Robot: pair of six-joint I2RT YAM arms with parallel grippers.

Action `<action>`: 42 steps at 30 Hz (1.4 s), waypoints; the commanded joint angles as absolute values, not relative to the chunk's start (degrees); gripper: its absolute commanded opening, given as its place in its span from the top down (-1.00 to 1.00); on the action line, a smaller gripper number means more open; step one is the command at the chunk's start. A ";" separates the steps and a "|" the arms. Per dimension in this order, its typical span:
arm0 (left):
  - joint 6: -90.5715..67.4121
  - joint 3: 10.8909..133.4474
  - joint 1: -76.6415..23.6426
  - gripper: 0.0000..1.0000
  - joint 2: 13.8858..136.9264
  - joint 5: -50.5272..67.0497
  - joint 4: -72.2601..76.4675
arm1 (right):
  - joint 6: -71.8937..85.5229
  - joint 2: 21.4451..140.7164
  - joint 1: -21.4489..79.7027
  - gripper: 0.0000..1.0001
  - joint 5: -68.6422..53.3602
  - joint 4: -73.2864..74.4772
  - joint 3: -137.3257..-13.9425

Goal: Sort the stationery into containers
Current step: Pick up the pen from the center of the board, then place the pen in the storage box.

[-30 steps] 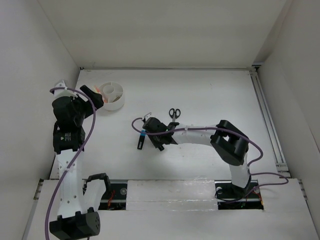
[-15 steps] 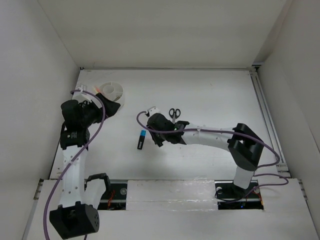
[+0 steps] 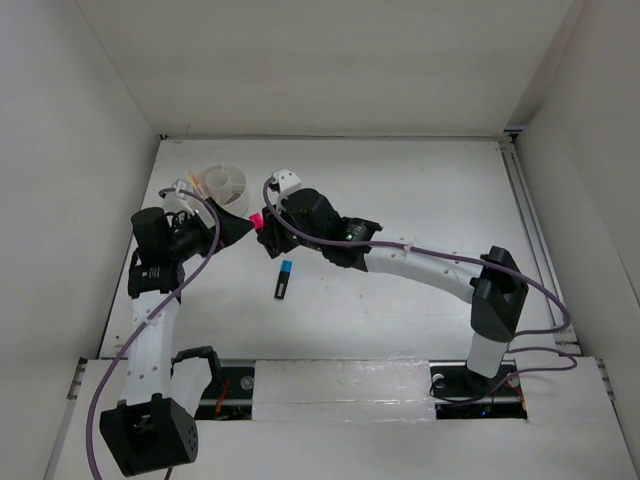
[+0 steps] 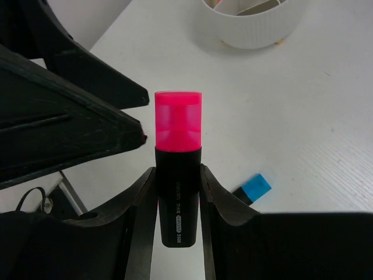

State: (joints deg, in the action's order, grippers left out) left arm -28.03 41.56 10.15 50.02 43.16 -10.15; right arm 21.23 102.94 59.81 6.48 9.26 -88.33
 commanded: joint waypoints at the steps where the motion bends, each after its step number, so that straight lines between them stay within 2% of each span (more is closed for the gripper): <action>1: -29.00 40.35 10.11 -1.00 49.48 45.62 -6.68 | 21.71 102.92 61.26 1.00 2.29 4.39 -90.70; 7: -31.63 39.81 10.11 -1.00 50.10 46.76 -3.87 | 21.71 102.92 62.58 1.00 1.14 3.78 -91.93; 9: -32.34 39.81 10.11 -0.95 50.10 46.76 -2.38 | 21.71 102.92 63.10 1.00 1.14 3.25 -91.93; 13: -32.87 39.81 10.11 -0.62 50.10 47.29 -2.37 | 21.71 102.92 63.11 1.00 2.29 1.24 -91.41; 15: -32.87 39.81 10.11 -0.27 50.10 47.89 -2.37 | 21.71 102.92 63.11 1.00 2.81 0.62 -91.41; 17: -33.39 39.81 10.11 -0.03 50.10 47.90 -2.37 | 21.71 102.92 63.11 1.00 4.83 0.62 -91.93; 18: -33.40 39.81 10.11 0.22 50.10 48.42 -2.37 | 21.71 103.44 63.11 1.00 5.36 0.62 -91.93; 21: -33.93 39.81 10.11 0.58 50.10 48.95 -1.85 | 21.71 103.97 63.11 1.00 7.99 0.00 -93.07; 22: -34.45 39.81 10.11 0.92 50.10 48.96 -1.06 | 21.71 104.58 63.11 1.00 8.00 0.00 -93.60; 24: -36.38 40.34 10.11 1.00 50.10 49.66 2.71 | 21.71 104.59 63.11 0.96 9.40 0.00 -93.60; 27: -41.03 40.34 10.11 1.00 49.39 45.38 9.55 | 22.23 102.14 63.11 -0.82 11.85 0.00 -91.33; 28: -41.65 40.34 10.11 1.00 49.39 45.35 10.88 | 22.93 101.08 63.11 -1.00 13.34 0.00 -90.10; 35: -43.77 50.24 10.11 1.00 58.96 30.54 16.52 | 22.94 88.01 62.49 -1.00 22.58 2.09 -78.06; 38: -42.01 55.09 10.11 1.00 65.46 24.71 13.46 | 22.94 81.94 61.97 -1.00 26.45 4.39 -73.76; 42: -36.23 68.17 6.96 1.00 75.04 16.10 5.65 | 23.46 75.42 61.96 -1.00 28.82 7.82 -68.48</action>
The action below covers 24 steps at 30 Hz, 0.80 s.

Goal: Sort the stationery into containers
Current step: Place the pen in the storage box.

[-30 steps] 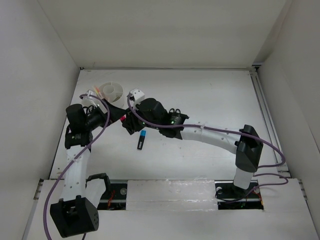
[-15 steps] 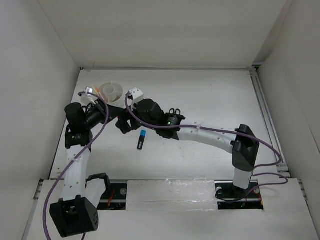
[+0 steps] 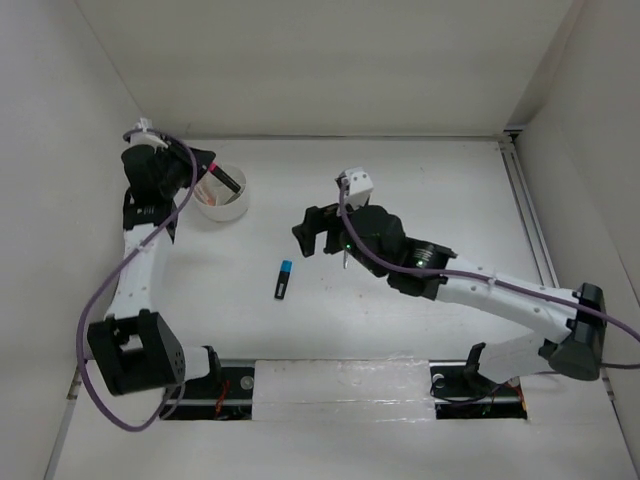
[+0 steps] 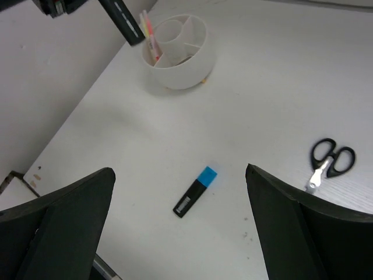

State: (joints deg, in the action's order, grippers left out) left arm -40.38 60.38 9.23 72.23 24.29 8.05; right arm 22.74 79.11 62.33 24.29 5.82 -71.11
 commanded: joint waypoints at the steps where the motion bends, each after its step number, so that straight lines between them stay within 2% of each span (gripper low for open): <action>1: -34.64 75.16 6.42 1.00 79.67 12.69 3.10 | 23.47 74.28 61.96 -1.00 28.83 9.30 -67.51; 9: -20.58 99.92 1.77 1.00 94.91 1.60 -18.87 | 26.63 63.38 61.18 -1.00 34.28 14.85 -56.61; 13: -19.51 99.93 -2.63 1.00 95.44 -0.87 -18.02 | 27.16 59.25 59.95 -1.00 33.75 14.85 -51.52; 24: -19.42 97.73 -2.64 1.00 94.92 1.05 -18.54 | 27.69 58.00 59.41 -1.00 35.16 7.73 -44.03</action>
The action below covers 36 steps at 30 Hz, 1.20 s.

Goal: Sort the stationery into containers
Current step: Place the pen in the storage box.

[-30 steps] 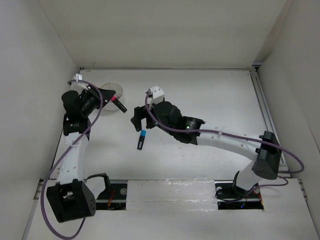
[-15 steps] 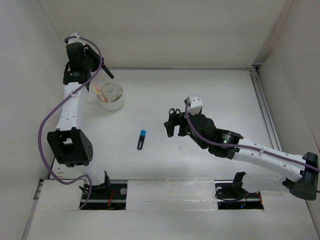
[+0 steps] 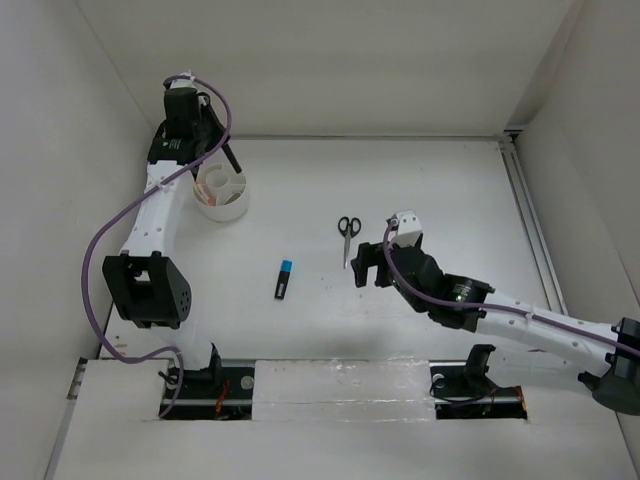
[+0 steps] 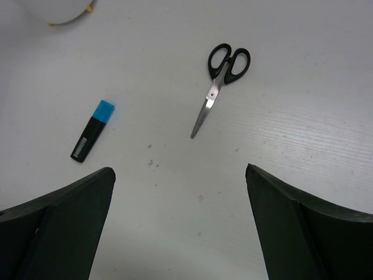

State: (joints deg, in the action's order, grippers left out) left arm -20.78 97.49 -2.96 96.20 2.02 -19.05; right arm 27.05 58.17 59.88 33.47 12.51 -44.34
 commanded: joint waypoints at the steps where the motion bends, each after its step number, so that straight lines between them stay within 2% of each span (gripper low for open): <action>1: -19.42 97.13 -2.64 1.00 94.92 0.27 -18.54 | 27.69 58.01 59.41 -1.00 35.16 7.73 -44.03; 36: -19.42 97.03 -2.64 1.00 94.31 -3.08 -27.24 | 27.16 58.01 58.89 -1.00 33.49 7.21 -43.51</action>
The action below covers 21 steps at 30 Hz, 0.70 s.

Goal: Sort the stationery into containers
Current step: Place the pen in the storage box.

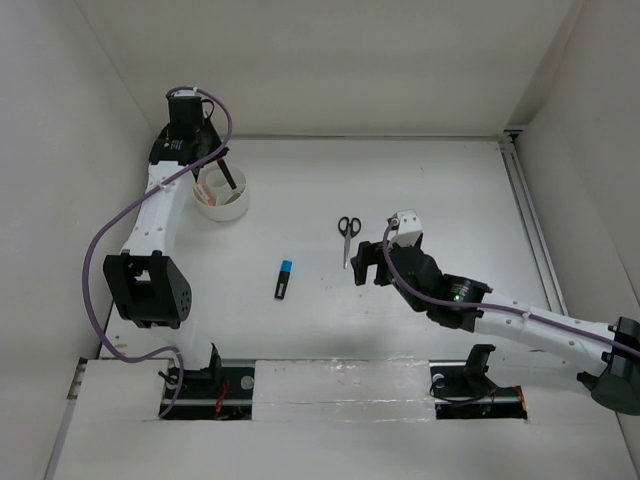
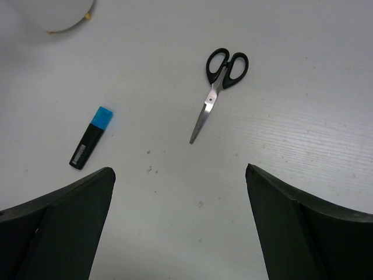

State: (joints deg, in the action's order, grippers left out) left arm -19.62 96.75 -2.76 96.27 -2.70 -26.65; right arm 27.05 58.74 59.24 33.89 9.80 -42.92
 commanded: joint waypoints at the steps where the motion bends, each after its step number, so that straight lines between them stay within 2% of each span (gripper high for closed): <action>1: -19.95 96.34 -2.64 1.00 94.31 -3.08 -27.25 | 27.16 58.01 58.89 -1.00 33.49 7.21 -43.51; 6: -19.95 95.19 -2.64 1.00 94.31 -1.58 -28.39 | 27.16 58.01 58.89 -1.00 32.96 7.21 -43.51; 14: -19.25 94.66 -3.77 1.00 96.86 14.93 -27.25 | 26.63 58.01 58.89 -1.00 32.96 7.21 -43.51; 21: -19.77 93.96 -7.47 1.00 96.86 8.27 -28.65 | 26.63 58.01 58.89 -1.00 32.96 7.21 -43.51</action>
State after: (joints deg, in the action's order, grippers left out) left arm -19.73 95.07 -6.92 97.80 9.69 -28.58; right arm 26.98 58.74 59.24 33.17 9.80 -42.92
